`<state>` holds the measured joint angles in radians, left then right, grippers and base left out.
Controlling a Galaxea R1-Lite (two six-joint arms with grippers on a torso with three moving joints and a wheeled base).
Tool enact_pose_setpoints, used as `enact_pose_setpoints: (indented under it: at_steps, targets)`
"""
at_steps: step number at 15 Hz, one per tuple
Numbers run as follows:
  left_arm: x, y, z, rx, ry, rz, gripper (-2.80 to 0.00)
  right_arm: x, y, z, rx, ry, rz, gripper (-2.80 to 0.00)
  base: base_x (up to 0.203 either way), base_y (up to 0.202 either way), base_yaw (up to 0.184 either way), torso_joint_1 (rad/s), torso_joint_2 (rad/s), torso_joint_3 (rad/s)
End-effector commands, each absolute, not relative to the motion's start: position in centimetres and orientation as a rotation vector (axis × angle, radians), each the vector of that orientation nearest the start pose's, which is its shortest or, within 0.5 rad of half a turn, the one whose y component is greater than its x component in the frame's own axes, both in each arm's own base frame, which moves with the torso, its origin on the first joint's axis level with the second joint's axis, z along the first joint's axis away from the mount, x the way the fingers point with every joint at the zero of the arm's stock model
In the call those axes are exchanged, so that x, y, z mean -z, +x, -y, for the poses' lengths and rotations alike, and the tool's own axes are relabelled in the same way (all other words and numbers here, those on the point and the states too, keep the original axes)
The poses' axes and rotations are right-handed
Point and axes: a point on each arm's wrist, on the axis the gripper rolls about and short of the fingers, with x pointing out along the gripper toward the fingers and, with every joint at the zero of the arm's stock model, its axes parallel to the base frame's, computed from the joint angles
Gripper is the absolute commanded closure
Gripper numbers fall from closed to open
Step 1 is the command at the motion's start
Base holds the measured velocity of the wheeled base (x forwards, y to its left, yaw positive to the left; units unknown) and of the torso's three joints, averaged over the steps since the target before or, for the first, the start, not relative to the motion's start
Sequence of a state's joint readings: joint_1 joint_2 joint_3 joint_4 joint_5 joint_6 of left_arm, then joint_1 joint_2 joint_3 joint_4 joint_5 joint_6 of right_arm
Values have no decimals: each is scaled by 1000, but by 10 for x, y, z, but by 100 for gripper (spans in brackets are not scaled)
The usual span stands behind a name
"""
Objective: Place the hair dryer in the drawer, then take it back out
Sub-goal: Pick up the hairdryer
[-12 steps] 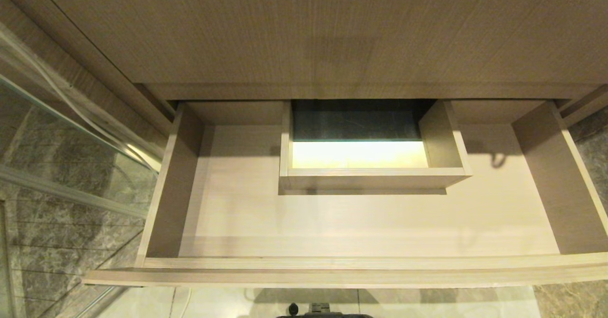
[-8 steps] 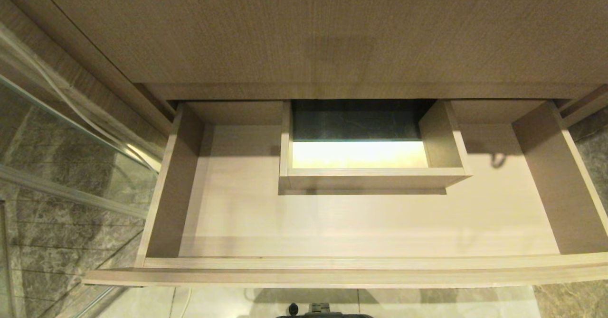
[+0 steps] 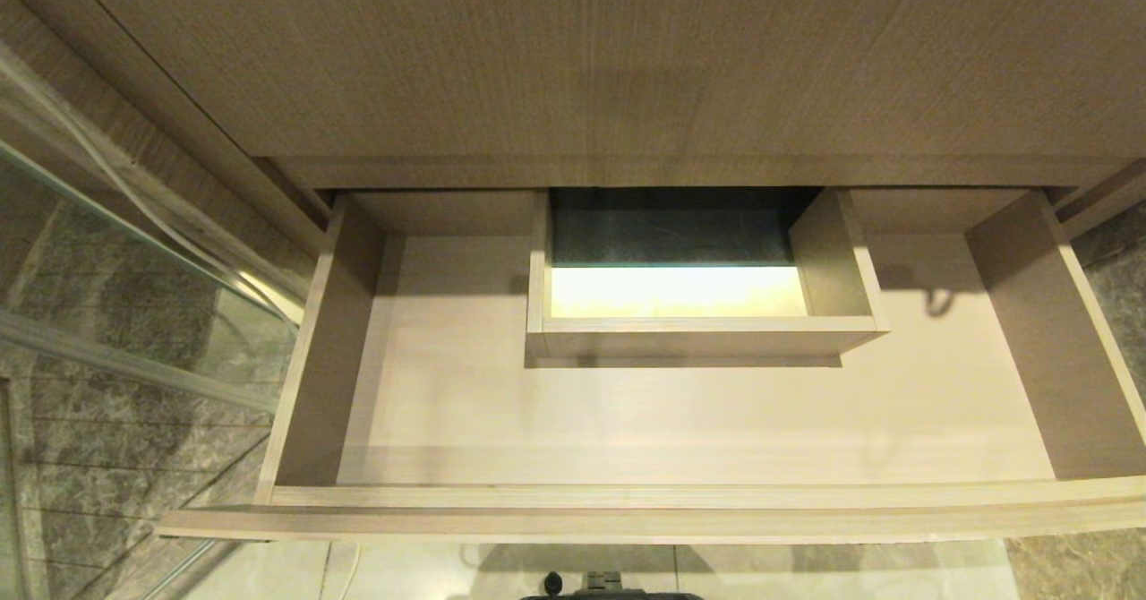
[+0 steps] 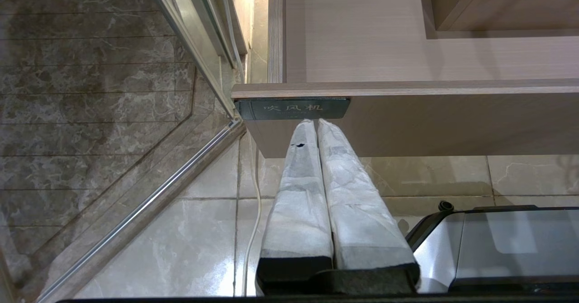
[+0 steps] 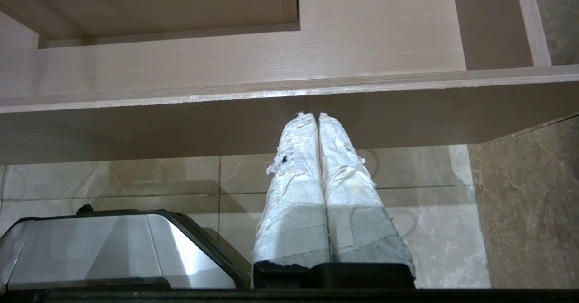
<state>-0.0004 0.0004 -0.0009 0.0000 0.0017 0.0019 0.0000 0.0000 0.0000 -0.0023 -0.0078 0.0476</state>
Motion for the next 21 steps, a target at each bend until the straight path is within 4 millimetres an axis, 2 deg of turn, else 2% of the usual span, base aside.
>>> enact_pose_setpoints:
  at_steps: [1,9,11,14,18,19,21]
  targets:
    - [-76,-23,0,-2,2,1,0,-76,-23,0,7,46,3,0,0,0,0,0,0,0]
    - [-76,-23,0,-1,2,1,0,-76,-23,0,5,31,6,0,0,0,0,0,0,0]
    - [-76,-23,0,0,1,1,0,-83,-25,0,6,28,29,0,0,0,0,0,0,0]
    - [-76,-23,0,-2,1,0,0,-110,-38,0,1,24,64,0,0,0,0,0,0,0]
    - [-75,-23,0,-2,2,0,0,-164,-73,0,-11,32,12,0,0,0,0,0,0,0]
    - [-76,-23,0,-1,2,1,0,-179,-74,0,-14,34,-21,0,0,0,0,0,0,0]
    - [-76,-23,0,-1,1,2,0,-216,-63,-1,-25,42,-85,0,0,0,0,0,0,0]
